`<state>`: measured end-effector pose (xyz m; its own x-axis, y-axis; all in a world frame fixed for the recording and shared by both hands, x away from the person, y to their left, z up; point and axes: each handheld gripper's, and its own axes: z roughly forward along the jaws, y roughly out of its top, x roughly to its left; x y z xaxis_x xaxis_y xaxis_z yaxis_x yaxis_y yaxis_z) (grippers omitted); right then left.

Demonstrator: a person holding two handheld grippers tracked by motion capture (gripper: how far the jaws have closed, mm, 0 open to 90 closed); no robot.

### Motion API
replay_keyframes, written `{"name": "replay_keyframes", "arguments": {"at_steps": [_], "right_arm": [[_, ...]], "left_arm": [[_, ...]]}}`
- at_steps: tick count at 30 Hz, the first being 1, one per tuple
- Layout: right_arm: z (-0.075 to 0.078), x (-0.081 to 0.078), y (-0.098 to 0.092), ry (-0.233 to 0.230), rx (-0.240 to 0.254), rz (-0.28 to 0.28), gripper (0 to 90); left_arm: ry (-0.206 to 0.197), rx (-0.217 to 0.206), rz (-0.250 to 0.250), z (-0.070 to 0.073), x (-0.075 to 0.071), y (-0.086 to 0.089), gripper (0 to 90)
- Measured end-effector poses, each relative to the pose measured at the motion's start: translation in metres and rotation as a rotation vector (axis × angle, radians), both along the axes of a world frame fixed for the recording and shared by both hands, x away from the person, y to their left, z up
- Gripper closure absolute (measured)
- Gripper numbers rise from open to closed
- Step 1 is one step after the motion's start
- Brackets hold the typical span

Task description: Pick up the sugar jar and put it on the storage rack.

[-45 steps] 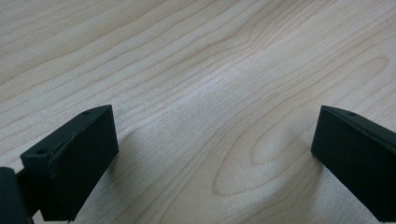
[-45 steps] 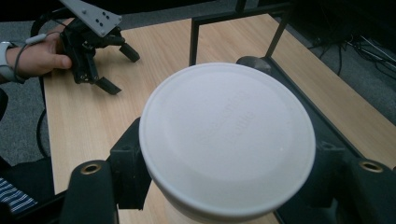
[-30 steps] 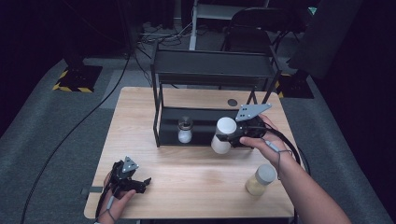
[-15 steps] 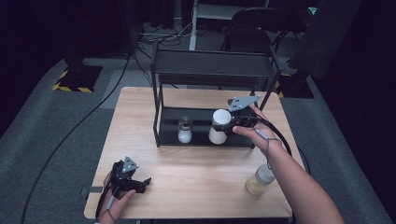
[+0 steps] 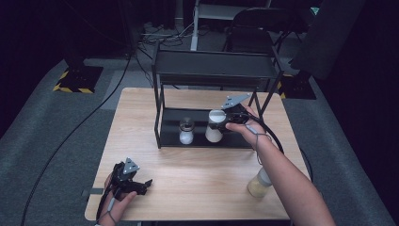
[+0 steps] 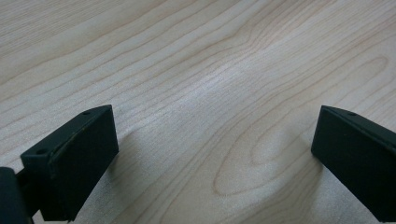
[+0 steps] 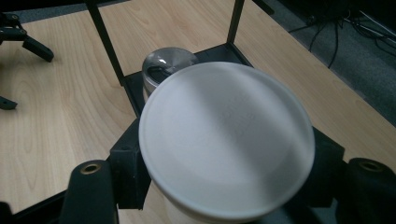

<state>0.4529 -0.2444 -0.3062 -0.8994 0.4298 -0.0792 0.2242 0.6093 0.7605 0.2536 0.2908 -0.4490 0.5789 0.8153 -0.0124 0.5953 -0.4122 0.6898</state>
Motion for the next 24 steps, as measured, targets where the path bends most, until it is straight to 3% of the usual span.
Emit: {"name": "replay_keyframes", "arguments": {"at_steps": [8,24], "right_arm": [[-0.015,0.014,0.008,0.028,-0.010,-0.004,33.4],[-0.031,0.025,0.026,0.061,-0.028,-0.017,33.4]], "left_arm": [[0.000,0.001,0.000,0.000,0.000,0.000,0.5],[0.000,0.000,0.001,0.000,0.000,0.000,0.5]]}}
